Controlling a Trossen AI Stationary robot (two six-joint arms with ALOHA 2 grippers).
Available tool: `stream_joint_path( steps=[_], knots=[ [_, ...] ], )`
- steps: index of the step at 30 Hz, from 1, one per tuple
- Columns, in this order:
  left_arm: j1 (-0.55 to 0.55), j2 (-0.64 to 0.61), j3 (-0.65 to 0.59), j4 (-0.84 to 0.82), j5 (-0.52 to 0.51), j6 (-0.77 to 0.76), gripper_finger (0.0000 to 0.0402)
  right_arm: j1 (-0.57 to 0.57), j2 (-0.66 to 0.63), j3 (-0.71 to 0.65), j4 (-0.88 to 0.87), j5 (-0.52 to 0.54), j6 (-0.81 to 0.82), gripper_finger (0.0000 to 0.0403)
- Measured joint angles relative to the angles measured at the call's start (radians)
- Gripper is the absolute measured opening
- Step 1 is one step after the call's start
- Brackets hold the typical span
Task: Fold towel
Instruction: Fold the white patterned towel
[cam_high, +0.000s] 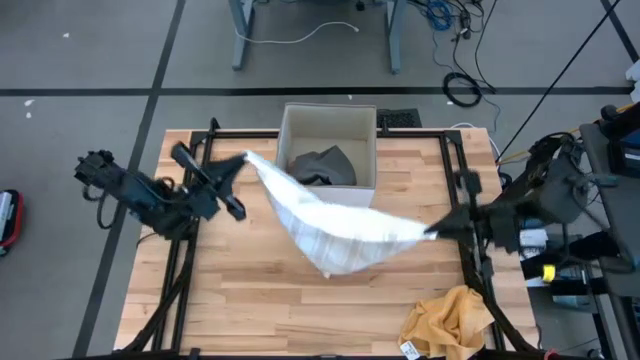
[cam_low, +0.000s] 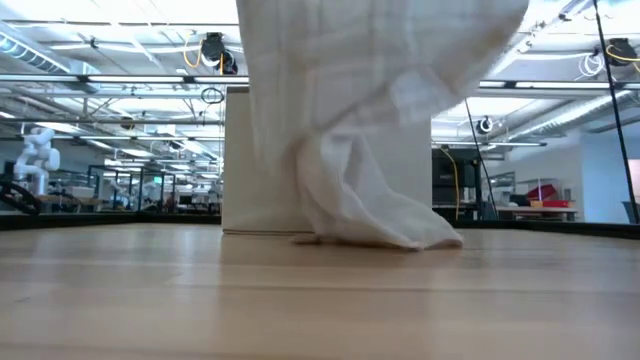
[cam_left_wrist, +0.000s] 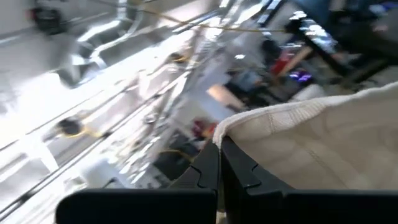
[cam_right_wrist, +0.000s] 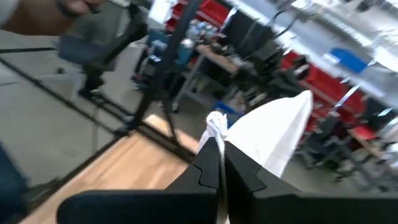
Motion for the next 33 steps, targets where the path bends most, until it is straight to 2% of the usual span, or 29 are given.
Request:
stream_joint_path(
  steps=[2, 4, 11, 13, 18, 22, 25, 29, 33],
  knots=[
    [0.000, 0.000, 0.000, 0.119, 0.000, 0.094, 0.0000, -0.020, 0.000, 0.033, 0.000, 0.002, -0.039, 0.0000],
    [-0.005, -0.006, 0.012, 0.168, 0.001, 0.130, 0.0000, -0.032, 0.000, 0.061, 0.000, 0.002, -0.075, 0.0000],
    [-0.051, -0.021, 0.039, 0.158, -0.022, 0.101, 0.0000, -0.049, -0.002, 0.096, -0.026, -0.008, -0.081, 0.0000],
    [-0.075, -0.021, 0.039, 0.126, -0.023, 0.100, 0.0000, -0.049, 0.000, 0.096, -0.069, -0.016, -0.038, 0.0000],
    [-0.124, -0.021, 0.038, 0.027, -0.023, 0.025, 0.0000, -0.049, 0.009, 0.095, -0.152, -0.112, 0.101, 0.0000],
    [-0.163, -0.021, 0.038, -0.131, -0.068, -0.141, 0.0000, -0.049, 0.044, 0.095, -0.201, -0.222, 0.208, 0.0000],
    [-0.179, -0.018, 0.038, -0.333, -0.129, -0.323, 0.0000, -0.049, 0.083, 0.095, -0.252, -0.276, 0.284, 0.0000],
    [-0.212, -0.018, 0.038, -0.642, -0.166, -0.641, 0.0000, -0.049, 0.147, 0.095, -0.302, -0.325, 0.358, 0.0000],
    [-0.257, -0.013, 0.038, -0.875, -0.165, -0.953, 0.0000, -0.049, 0.215, 0.094, -0.312, -0.356, 0.412, 0.0000]
  ],
)
